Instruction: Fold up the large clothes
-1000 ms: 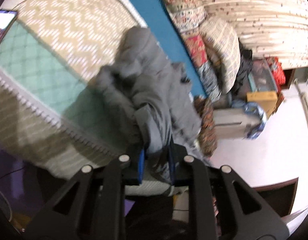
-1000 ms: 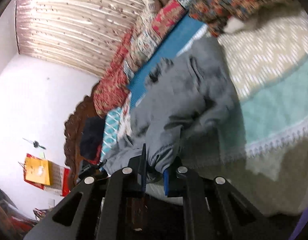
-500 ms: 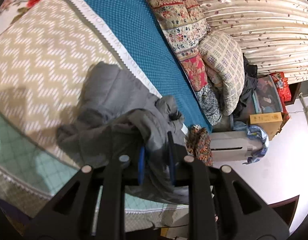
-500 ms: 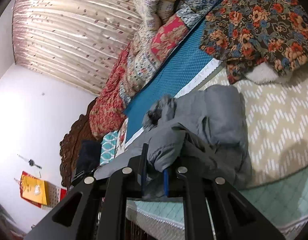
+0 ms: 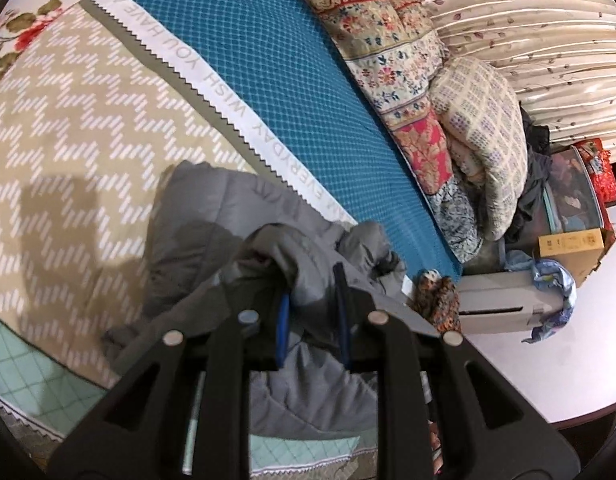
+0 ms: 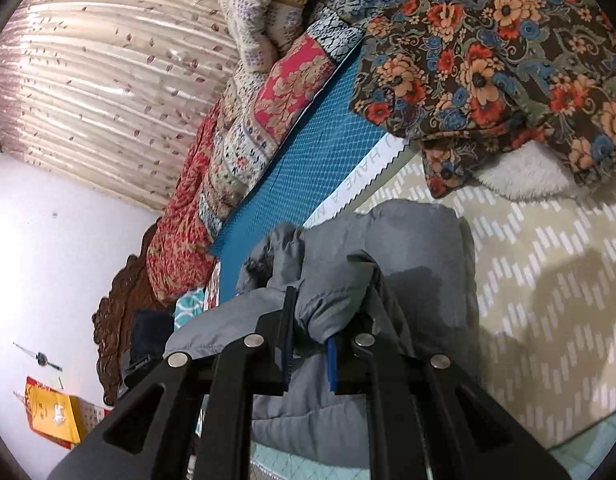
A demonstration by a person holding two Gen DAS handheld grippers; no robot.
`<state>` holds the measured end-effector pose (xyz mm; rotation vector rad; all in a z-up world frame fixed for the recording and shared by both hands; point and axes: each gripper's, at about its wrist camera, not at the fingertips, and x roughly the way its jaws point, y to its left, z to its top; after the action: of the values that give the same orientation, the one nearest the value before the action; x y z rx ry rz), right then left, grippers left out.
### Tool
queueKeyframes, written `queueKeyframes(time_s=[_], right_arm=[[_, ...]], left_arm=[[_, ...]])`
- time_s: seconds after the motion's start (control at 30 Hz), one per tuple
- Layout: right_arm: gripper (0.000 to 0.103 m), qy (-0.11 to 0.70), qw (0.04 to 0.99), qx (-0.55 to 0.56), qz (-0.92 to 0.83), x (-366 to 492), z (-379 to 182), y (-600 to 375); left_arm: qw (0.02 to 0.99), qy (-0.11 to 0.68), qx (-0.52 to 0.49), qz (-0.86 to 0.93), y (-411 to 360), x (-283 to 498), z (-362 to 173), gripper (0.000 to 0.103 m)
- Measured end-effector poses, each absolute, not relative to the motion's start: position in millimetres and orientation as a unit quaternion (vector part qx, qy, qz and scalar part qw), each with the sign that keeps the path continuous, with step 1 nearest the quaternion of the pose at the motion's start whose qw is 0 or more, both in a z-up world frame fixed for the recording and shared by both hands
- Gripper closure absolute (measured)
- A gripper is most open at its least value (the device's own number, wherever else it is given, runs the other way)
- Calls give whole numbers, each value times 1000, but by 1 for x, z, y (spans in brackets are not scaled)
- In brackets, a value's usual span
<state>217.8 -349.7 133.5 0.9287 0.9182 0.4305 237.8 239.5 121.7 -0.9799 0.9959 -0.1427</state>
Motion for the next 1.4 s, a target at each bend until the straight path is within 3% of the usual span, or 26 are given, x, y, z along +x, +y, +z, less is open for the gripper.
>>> queueKeyframes(time_s=[0.2,0.37,0.5,0.63,0.83,1.07,1.2,1.4], right_arm=[[5,387,737,515,204,223,119,-361],[35,319,738,553,216,210,129,-378],[37,294,806,469,208,194,171,-375],[37,281,901,221,245,173,222,-298],[37,338,904,-9,260,177,173,-186],[37,360,914,-17,186,228,125,-162],[37,375,910,-1,176,257,113,-160],[37,393,906,3,158,285,102,-156]], left_arm=[[760,461,-457,-45,243,258,107,85],[751,468,-465,-31,245,268,93,85],[749,472,-464,-28,243,274,89,85],[751,472,-461,-26,240,278,90,85],[746,472,-469,-21,243,279,87,85],[752,474,-458,-19,244,276,93,84],[755,458,-466,-54,247,262,107,75],[768,331,-524,-160,271,209,140,72]])
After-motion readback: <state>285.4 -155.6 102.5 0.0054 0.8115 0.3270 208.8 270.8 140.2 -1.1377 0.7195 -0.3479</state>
